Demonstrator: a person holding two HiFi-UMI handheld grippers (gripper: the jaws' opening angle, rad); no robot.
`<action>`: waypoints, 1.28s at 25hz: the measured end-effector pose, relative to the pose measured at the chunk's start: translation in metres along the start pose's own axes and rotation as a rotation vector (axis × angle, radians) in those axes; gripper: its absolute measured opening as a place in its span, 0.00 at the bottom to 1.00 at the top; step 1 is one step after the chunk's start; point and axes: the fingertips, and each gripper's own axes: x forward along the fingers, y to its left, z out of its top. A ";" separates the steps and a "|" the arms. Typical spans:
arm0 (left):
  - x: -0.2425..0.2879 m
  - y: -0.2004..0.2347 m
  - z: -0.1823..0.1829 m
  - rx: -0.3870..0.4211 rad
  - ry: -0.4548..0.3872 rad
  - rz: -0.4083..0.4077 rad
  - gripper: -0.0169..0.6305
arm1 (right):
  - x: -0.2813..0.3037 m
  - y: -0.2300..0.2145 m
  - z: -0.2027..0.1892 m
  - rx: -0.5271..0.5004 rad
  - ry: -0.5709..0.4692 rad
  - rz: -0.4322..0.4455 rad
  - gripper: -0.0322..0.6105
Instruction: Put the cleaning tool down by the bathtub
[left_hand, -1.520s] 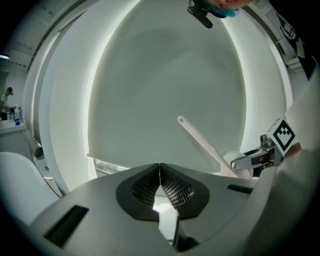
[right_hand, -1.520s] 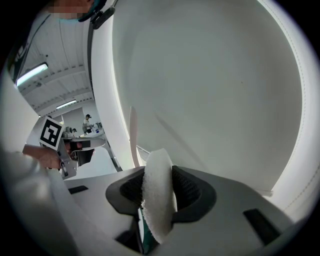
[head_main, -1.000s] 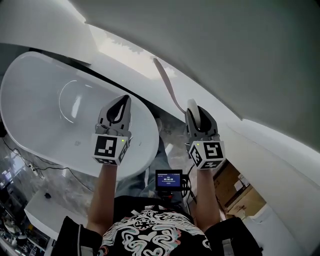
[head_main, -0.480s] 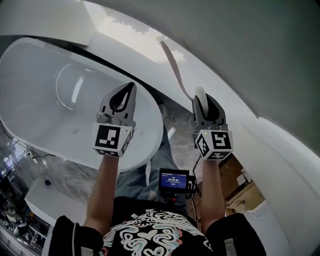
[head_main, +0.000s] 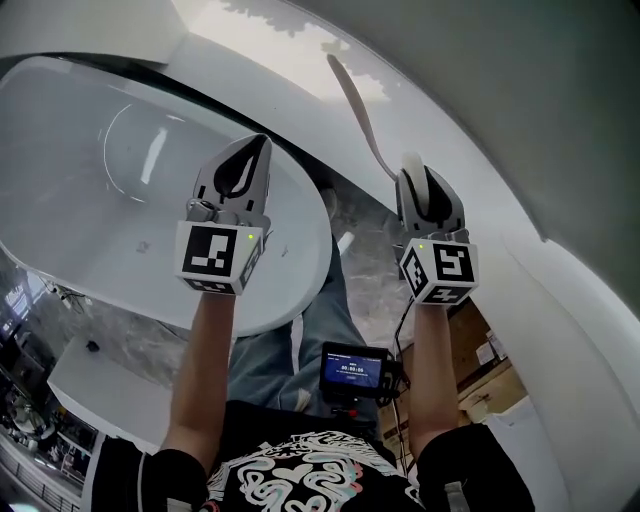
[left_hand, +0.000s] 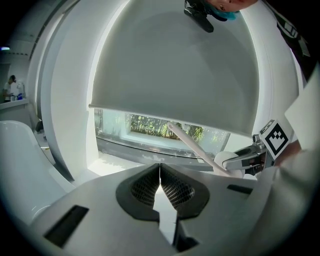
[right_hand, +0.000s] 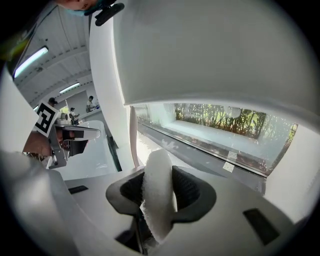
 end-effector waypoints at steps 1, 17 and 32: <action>0.002 0.001 -0.004 -0.001 0.001 0.002 0.05 | 0.003 0.000 -0.003 0.001 0.004 -0.001 0.28; 0.031 0.004 -0.049 -0.018 0.017 0.010 0.05 | 0.042 -0.021 -0.048 -0.033 0.060 -0.043 0.28; 0.063 0.013 -0.084 -0.066 0.050 0.025 0.05 | 0.094 -0.032 -0.084 -0.080 0.142 -0.046 0.28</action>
